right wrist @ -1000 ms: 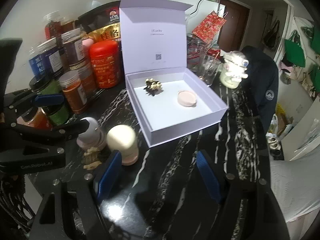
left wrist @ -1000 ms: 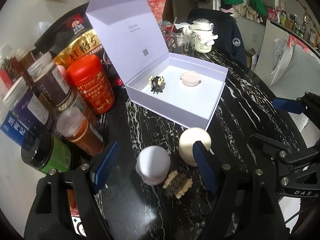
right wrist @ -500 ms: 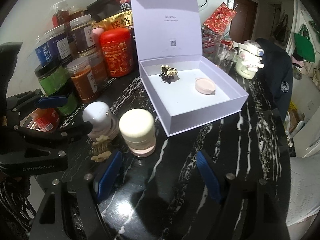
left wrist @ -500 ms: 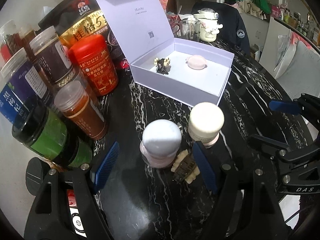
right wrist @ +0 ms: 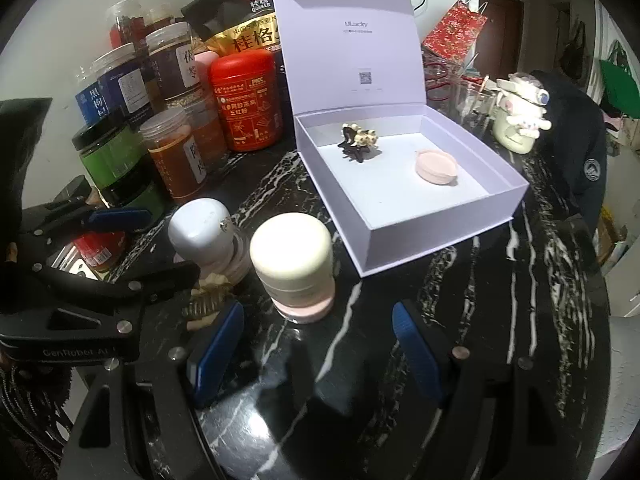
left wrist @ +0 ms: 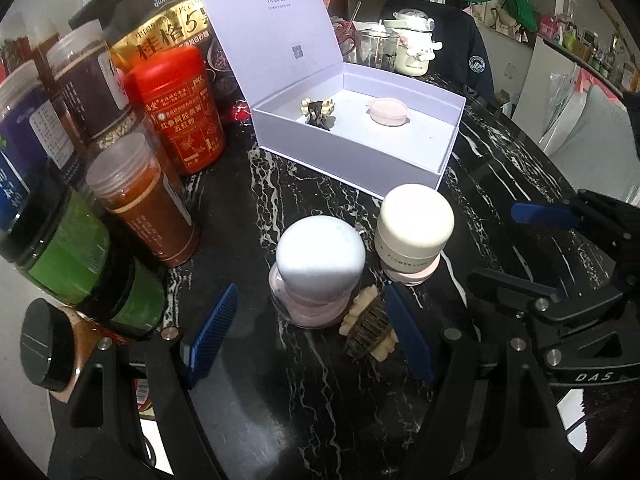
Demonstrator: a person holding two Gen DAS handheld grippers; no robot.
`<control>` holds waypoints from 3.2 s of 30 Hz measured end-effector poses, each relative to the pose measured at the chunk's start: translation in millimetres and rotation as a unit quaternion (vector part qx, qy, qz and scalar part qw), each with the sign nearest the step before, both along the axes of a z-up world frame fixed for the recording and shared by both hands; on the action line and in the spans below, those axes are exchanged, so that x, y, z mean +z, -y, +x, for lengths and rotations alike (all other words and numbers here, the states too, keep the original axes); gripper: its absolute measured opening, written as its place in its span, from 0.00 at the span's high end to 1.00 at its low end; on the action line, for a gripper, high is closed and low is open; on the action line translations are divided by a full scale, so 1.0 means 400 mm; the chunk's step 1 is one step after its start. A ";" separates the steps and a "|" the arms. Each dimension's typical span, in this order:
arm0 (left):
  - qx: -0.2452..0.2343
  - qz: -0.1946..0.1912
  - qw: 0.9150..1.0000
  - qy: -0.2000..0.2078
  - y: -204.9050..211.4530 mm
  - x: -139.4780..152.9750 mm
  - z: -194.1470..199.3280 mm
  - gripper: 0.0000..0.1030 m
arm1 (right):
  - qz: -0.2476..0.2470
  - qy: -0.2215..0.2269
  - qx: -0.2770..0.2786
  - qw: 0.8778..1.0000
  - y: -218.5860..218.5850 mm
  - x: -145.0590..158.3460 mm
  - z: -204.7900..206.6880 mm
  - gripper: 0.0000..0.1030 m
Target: Organize objects
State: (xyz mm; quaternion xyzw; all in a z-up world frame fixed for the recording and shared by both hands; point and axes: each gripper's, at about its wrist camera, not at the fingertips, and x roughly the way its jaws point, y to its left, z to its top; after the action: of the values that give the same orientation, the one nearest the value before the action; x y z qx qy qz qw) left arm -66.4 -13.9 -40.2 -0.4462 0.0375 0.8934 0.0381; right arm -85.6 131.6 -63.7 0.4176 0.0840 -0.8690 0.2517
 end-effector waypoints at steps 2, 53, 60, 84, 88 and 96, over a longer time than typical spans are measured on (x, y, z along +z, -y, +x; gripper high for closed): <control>-0.001 0.010 1.000 0.003 0.007 -0.007 -0.006 0.27 | -0.002 0.000 0.006 1.000 0.007 -0.005 -0.005 0.24; -0.047 0.061 0.997 -0.003 0.028 -0.035 -0.070 0.52 | -0.041 -0.006 0.078 0.996 0.043 -0.047 -0.086 0.46; -0.051 0.056 0.997 -0.005 0.009 -0.020 -0.051 0.52 | -0.038 -0.015 0.073 0.997 0.021 -0.027 -0.052 0.46; -0.113 0.043 0.993 -0.002 -0.148 0.008 0.015 0.52 | -0.023 -0.029 0.000 0.999 -0.148 0.010 0.063 0.46; -0.130 0.038 0.991 0.001 -0.192 0.009 0.007 0.52 | -0.021 -0.029 -0.017 0.999 -0.185 0.013 0.062 0.46; -0.153 0.033 0.988 0.006 -0.266 0.014 -0.033 0.52 | -0.013 -0.029 -0.041 0.999 -0.243 0.026 0.035 0.46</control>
State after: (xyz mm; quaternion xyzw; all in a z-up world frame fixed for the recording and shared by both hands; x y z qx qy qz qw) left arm -79.7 92.6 -34.6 -0.4386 0.0761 0.8752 0.1895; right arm -71.7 228.9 -53.4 0.3918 0.0626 -0.8915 0.2188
